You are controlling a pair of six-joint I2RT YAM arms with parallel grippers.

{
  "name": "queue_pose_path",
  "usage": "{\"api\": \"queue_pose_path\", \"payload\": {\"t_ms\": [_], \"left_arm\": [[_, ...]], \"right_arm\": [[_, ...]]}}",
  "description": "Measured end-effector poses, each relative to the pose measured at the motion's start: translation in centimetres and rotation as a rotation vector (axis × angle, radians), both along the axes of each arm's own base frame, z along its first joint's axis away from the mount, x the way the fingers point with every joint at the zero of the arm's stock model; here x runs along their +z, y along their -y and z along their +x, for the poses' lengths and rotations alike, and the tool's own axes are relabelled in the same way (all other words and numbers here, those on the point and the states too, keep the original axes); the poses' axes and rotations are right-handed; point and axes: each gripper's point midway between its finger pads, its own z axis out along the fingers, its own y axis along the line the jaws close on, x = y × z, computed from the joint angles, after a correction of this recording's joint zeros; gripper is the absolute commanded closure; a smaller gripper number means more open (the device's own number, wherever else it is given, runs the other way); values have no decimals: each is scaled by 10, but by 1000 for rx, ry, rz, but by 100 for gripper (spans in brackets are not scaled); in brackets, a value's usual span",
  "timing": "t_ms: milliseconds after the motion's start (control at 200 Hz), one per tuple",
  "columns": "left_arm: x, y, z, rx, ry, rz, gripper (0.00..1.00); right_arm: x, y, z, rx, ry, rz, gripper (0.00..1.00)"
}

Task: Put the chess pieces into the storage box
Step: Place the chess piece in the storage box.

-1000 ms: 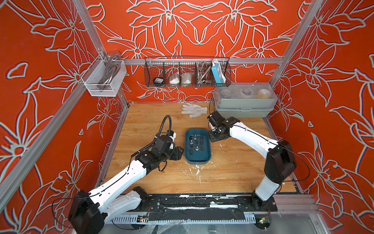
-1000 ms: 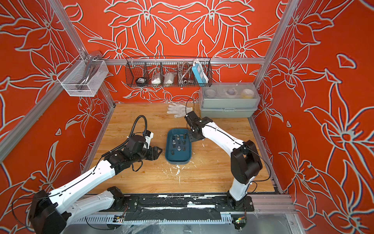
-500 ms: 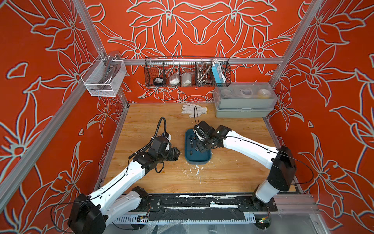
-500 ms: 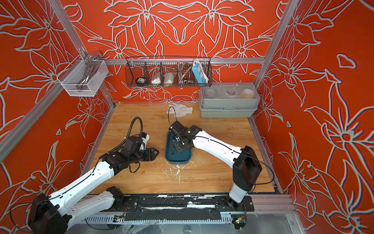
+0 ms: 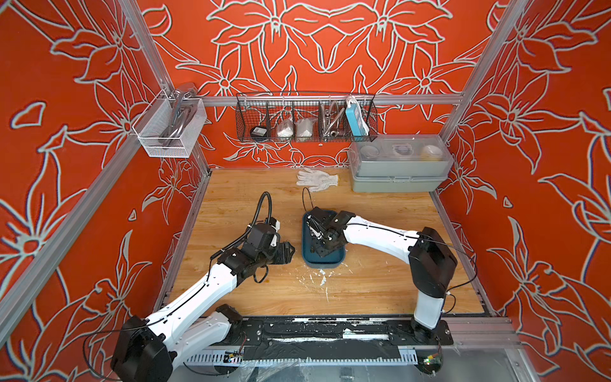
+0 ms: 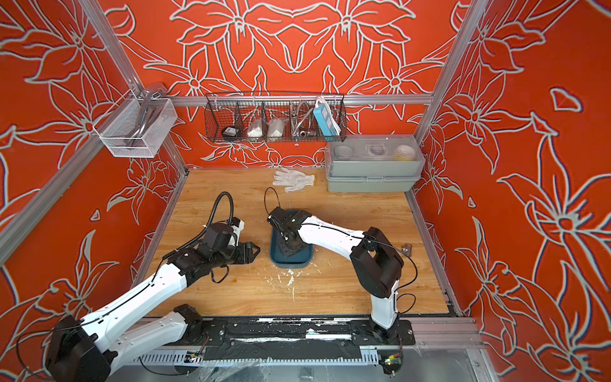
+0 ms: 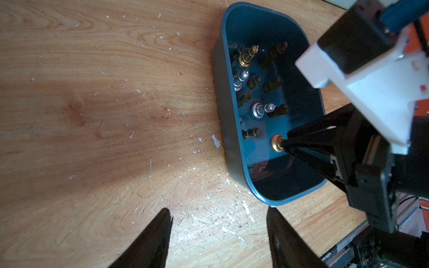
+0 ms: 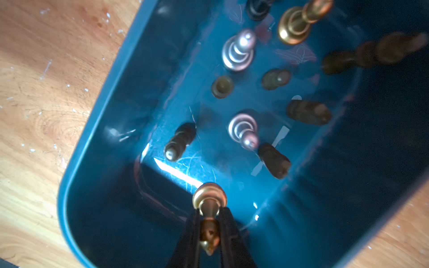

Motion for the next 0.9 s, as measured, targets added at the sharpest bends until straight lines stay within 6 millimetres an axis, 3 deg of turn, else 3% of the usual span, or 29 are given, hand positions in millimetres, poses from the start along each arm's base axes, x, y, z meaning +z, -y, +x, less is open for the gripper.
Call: {"api": "queue_pose_path", "payload": {"t_ms": [520, 901], "left_arm": [[0, 1, 0, -2, 1, -3, 35], [0, 1, 0, -2, 0, -3, 35]], "right_arm": [[-19, -6, 3, 2, -8, -12, 84], [-21, -3, 2, -7, -8, -23, 66]]}}
